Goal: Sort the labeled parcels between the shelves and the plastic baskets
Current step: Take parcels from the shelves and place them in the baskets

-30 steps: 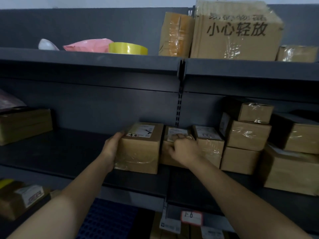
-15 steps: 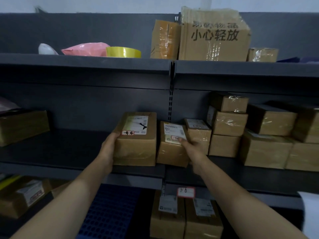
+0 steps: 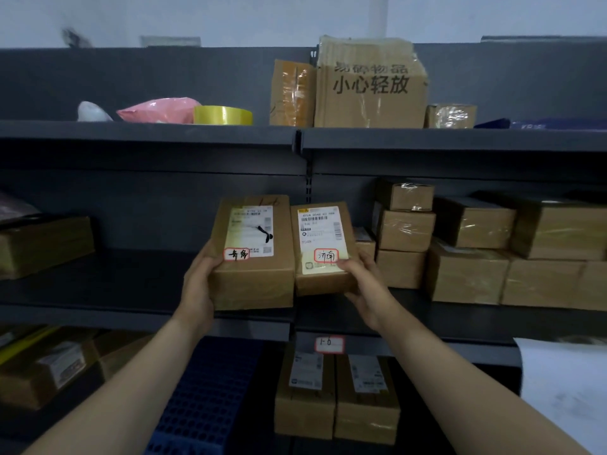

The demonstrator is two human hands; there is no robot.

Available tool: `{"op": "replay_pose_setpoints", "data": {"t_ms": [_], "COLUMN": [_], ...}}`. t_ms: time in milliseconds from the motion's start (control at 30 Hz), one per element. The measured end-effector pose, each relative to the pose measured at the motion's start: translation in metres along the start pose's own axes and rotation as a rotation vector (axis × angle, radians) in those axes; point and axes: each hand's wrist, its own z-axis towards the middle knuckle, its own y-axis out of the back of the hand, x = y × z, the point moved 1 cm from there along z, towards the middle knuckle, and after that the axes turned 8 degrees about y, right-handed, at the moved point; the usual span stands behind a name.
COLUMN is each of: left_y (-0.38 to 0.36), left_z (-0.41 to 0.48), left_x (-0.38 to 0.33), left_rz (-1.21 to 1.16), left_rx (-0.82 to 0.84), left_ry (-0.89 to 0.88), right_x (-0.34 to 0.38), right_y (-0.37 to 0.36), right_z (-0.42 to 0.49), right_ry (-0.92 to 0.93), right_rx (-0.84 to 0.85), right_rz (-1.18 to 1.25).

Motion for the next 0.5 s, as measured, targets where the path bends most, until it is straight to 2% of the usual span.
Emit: {"op": "replay_pose_setpoints", "data": {"t_ms": [167,367,500], "left_y": [-0.041,-0.116,-0.188], "left_z": [-0.039,-0.11,-0.159], "left_x": [0.007,0.038,0.071], "left_rz": [-0.036,0.051,0.124], "left_rx": [0.051,0.221,0.318], "left_ry": [0.085,0.196,0.278], "right_x": [0.025,0.056,0.082], "right_y": [0.048,0.14,0.226], "right_z": [-0.031,-0.095,-0.154], "right_ry": [0.069,0.052,0.032], "right_rx": [0.016,-0.141,-0.292], "right_rz": [0.025,0.037,-0.076]}}
